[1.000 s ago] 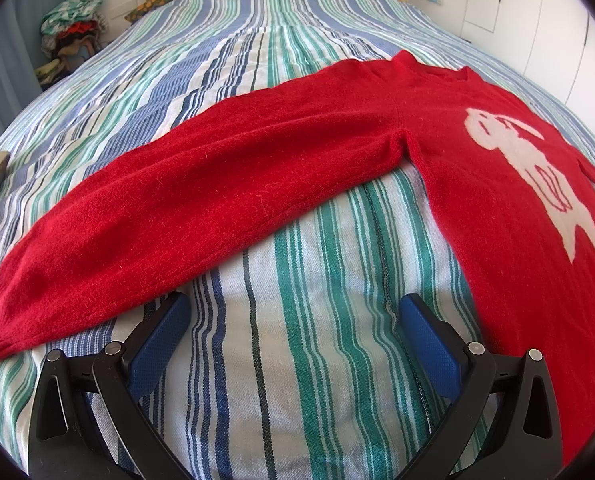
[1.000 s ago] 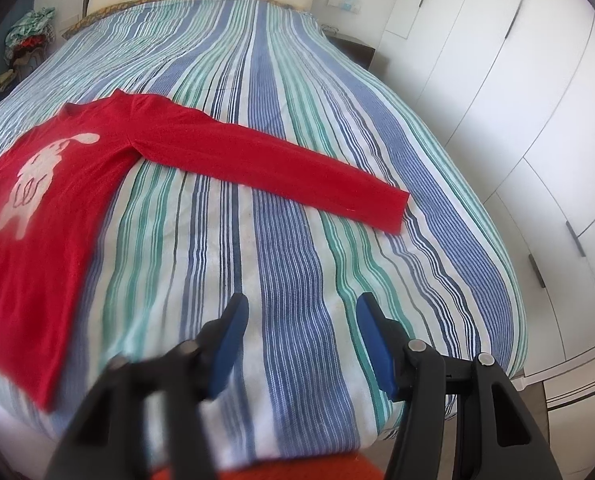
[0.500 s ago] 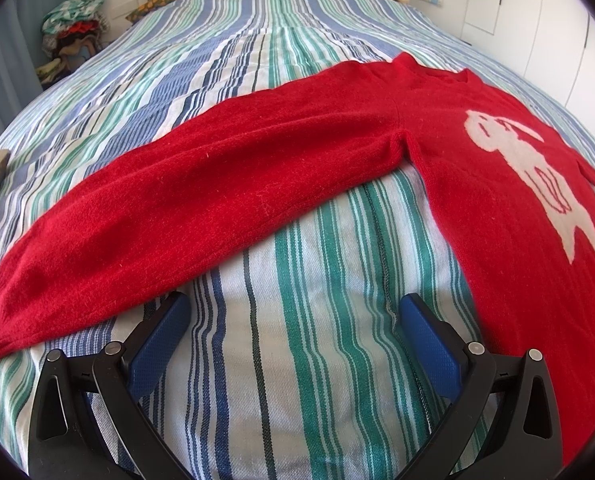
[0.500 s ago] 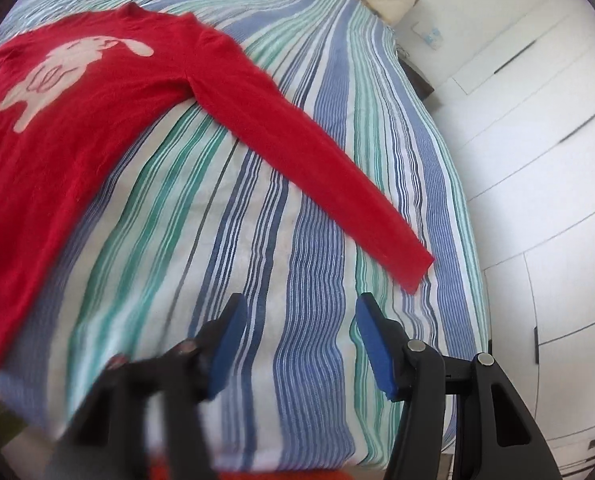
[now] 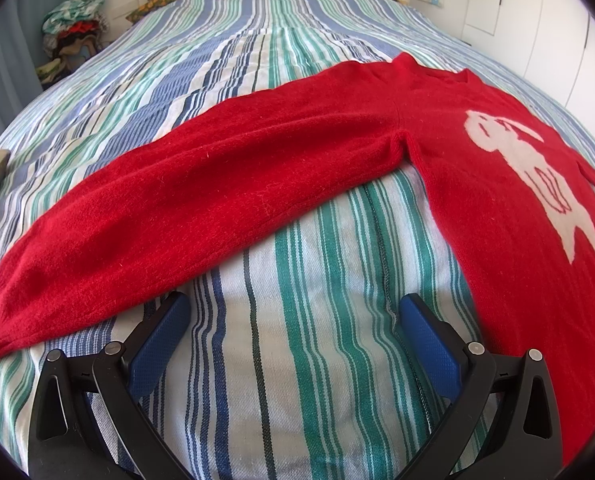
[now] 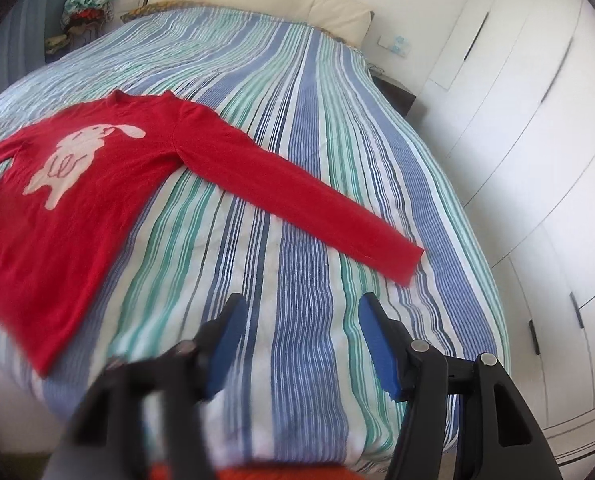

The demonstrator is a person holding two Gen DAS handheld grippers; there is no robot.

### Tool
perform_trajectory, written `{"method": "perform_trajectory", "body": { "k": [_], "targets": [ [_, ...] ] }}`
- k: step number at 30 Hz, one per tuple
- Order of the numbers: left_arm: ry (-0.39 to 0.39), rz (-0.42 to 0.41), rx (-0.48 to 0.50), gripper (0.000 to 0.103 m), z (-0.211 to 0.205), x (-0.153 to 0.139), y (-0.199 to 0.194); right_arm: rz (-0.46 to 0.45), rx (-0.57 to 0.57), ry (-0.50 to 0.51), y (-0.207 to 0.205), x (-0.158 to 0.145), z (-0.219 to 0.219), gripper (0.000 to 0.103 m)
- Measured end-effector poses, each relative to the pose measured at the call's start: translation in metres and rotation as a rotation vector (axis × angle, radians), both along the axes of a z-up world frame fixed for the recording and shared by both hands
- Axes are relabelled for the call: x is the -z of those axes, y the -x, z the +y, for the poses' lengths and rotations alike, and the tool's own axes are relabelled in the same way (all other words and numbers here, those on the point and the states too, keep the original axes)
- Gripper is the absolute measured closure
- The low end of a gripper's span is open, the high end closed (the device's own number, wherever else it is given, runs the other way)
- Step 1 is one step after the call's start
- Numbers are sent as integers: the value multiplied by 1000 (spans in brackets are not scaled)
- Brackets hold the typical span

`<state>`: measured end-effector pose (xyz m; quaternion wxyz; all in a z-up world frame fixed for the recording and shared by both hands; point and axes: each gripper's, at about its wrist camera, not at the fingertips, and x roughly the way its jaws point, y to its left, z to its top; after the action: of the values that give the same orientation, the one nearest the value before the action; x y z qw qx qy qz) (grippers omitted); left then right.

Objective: Fold small clothes
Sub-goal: 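Grasp the red sweater sleeve cuff with the right gripper, then lift the sleeve with the right gripper and lay it across the sweater body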

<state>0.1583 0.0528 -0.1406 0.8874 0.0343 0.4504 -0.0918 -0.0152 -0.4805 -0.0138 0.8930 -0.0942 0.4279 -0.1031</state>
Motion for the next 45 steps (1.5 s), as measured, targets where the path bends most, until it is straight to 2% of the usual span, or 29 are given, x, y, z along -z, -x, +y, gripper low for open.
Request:
{"method": "perform_trajectory", "body": {
  "k": [2,6,9,12,16,18,23,26,27,28,30,34,38,40,41,42,43,44,45],
  "targets": [
    [1,0,0,0,0,0,0,-51,58,-134,4,-22,-22,45],
    [0,0,0,0,0,0,0,-262,200,-437,14,-76,-76,43],
    [-1,0,0,0,0,0,0,-358,299,-660,4,-85,-120,40],
    [1,-1,-1,0,1,0,0,-332,386,-867,-25,-50,-157,40],
    [1,-3,0,0,1,0,0,-142,585,-1099,-51,47,-192,40],
    [0,-4,0,0,0,0,0,-105,661,-1115,-56,79,-201,40],
    [3,-6,-1,0,0,0,0,-169,668,-1090,-79,105,-217,41],
    [12,-4,-1,0,1,0,-1,-286,702,-1137,-72,114,-228,42],
    [14,-4,-1,0,1,0,-1,-318,702,-1158,-71,116,-231,46],
    [12,-5,-1,0,1,0,-2,-330,691,-1165,-70,117,-233,62],
    [9,-6,-2,0,0,0,-2,-269,666,-1102,-75,115,-238,98],
    [22,14,-1,0,1,2,-7,-207,677,-907,-72,103,-240,100],
    [20,13,-2,0,2,2,-6,-150,619,-883,-85,104,-235,96],
    [16,18,-6,0,2,2,-7,-158,607,-934,-87,106,-236,76],
    [15,26,-11,0,1,2,-8,-179,591,-958,-87,107,-235,72],
    [14,42,-19,0,1,2,-10,-182,584,-958,-87,107,-234,73],
    [10,61,-30,0,0,1,-12,-167,585,-942,-88,108,-231,91],
    [1,85,-38,0,-2,0,-15,-143,600,-915,-90,110,-230,99],
    [-11,108,-41,0,-3,-2,-17,-135,613,-904,-89,112,-229,100]
  ]
}}
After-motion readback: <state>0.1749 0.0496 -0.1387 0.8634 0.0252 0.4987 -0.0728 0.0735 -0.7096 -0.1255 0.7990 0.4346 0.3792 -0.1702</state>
